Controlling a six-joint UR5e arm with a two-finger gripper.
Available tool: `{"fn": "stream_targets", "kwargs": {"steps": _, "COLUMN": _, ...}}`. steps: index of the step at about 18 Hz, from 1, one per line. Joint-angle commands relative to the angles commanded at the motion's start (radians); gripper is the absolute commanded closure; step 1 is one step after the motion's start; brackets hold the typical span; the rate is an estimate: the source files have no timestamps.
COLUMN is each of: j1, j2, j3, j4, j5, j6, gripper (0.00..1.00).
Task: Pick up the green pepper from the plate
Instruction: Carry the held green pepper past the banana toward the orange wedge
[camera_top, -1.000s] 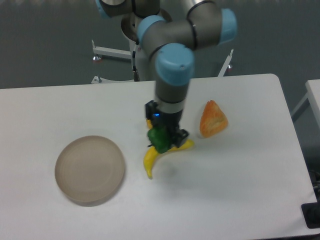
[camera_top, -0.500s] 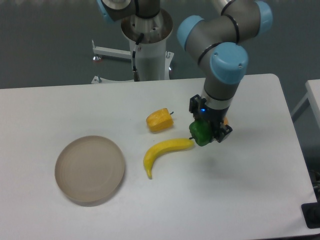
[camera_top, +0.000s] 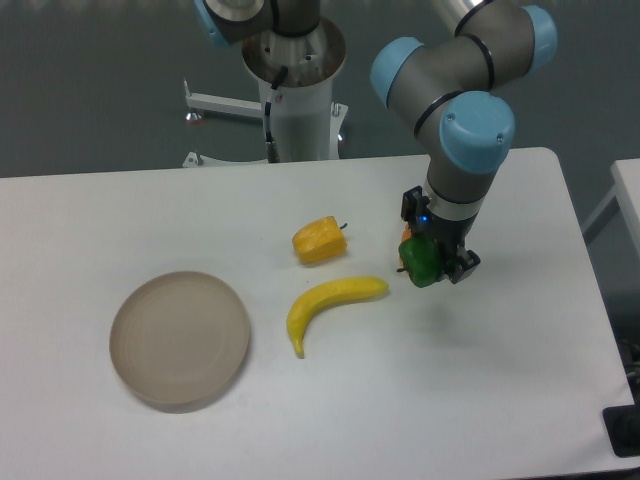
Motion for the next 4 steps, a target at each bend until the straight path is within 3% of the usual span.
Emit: {"fn": "stream_targets", "kwargs": {"steps": 4, "j1": 0.000, "j2": 0.000, "j3": 0.000, "j4": 0.002, "j5": 0.000, "j6": 0.000, "gripper": 0.92}}
